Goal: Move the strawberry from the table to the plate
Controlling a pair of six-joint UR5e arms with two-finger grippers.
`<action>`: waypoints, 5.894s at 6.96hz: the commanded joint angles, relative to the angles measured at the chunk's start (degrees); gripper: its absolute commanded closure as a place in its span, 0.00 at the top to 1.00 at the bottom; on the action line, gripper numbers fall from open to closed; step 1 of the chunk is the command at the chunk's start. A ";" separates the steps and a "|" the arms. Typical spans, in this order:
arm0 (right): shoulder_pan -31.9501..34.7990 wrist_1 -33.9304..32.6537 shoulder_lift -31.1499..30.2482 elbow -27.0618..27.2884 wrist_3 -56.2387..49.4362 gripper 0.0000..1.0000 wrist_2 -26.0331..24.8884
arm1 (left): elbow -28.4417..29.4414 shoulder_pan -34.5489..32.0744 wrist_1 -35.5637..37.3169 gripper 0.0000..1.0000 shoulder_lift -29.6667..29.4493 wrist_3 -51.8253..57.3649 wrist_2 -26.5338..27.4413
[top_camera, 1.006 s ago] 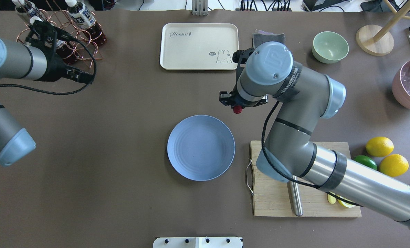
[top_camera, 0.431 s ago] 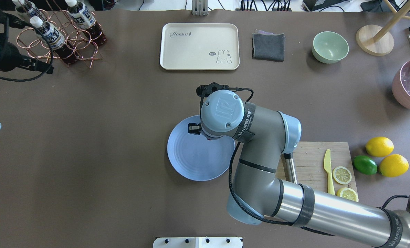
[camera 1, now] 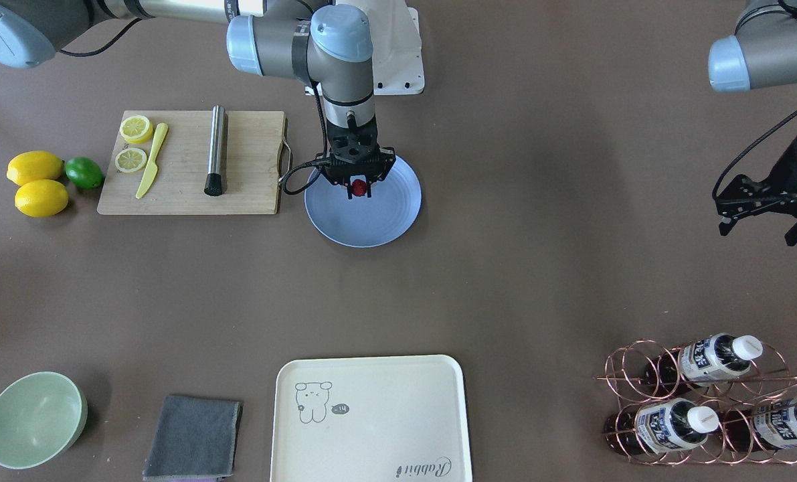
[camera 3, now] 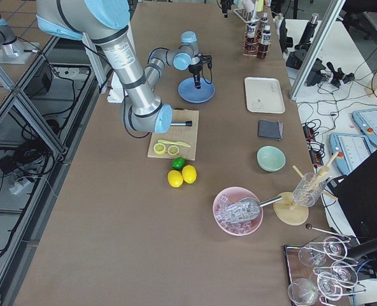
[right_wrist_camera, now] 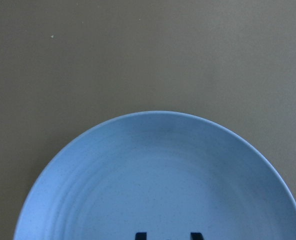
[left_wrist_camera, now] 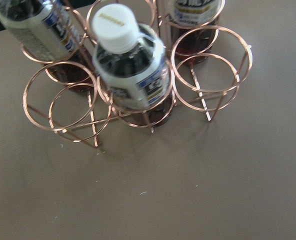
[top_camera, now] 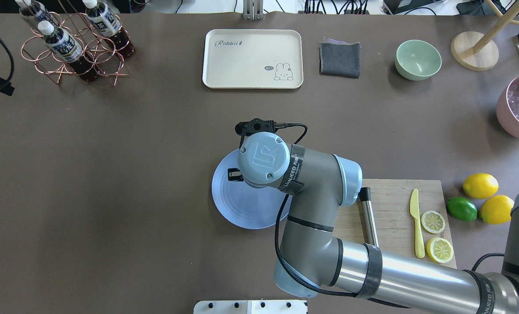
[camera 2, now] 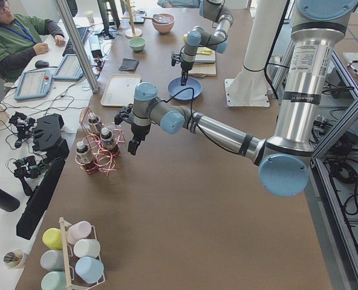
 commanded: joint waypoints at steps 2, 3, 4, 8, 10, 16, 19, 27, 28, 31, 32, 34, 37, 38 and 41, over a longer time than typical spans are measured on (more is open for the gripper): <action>-0.83 0.15 0.04 -2.18 -0.35 0.00 -0.56 | 0.24 -9.03 2.73 0.98 2.86 11.63 -6.30; -1.18 0.32 0.04 -2.36 -0.43 0.00 -0.56 | 0.42 -11.75 5.35 0.98 2.78 16.19 -6.32; -1.62 2.41 -0.22 -3.06 -0.35 0.00 -0.65 | 0.24 -13.95 8.59 0.98 2.34 20.84 -6.32; -0.83 4.37 -0.22 -3.86 0.01 1.00 -0.56 | 0.24 -15.12 9.15 0.98 2.43 21.86 -6.41; 0.92 3.58 -0.22 -2.11 -0.08 1.00 0.49 | 0.07 -15.12 9.15 0.98 2.60 21.86 -6.50; 28.54 -7.77 -19.50 15.74 -24.59 1.00 23.82 | -0.37 -17.57 12.93 0.98 4.70 25.45 -7.55; 46.83 -7.67 -31.48 15.05 -47.20 1.00 35.96 | -0.55 -18.55 12.84 0.98 5.85 25.55 -7.73; 73.97 -7.68 -43.11 -1.20 -82.35 1.00 42.42 | 5.16 -23.91 12.32 0.98 8.49 25.90 -11.95; 74.14 -7.59 -43.29 -2.00 -82.09 1.00 42.24 | 5.42 -23.82 12.14 0.98 8.84 25.81 -11.95; 74.84 -7.59 -42.77 -1.93 -81.39 1.00 40.66 | 5.95 -23.38 12.14 0.98 8.67 25.55 -12.03; 75.02 -7.76 -41.46 -2.01 -81.21 1.00 40.83 | 6.04 -23.38 12.14 0.98 8.58 25.55 -12.03; 75.02 -7.76 -40.74 -1.40 -78.24 1.00 41.19 | 6.13 -23.47 12.14 0.98 8.40 25.64 -12.03; 75.02 -7.67 -40.30 -1.31 -77.60 1.00 41.19 | 6.13 -23.47 12.14 0.98 8.76 25.55 -12.03; 75.02 -7.67 -40.30 -1.31 -77.60 1.00 41.10 | 6.22 -23.38 12.05 0.98 8.76 25.55 -12.03; 75.02 -7.67 -40.48 -1.31 -77.69 1.00 41.10 | 6.22 -23.47 11.96 0.98 8.58 25.64 -12.03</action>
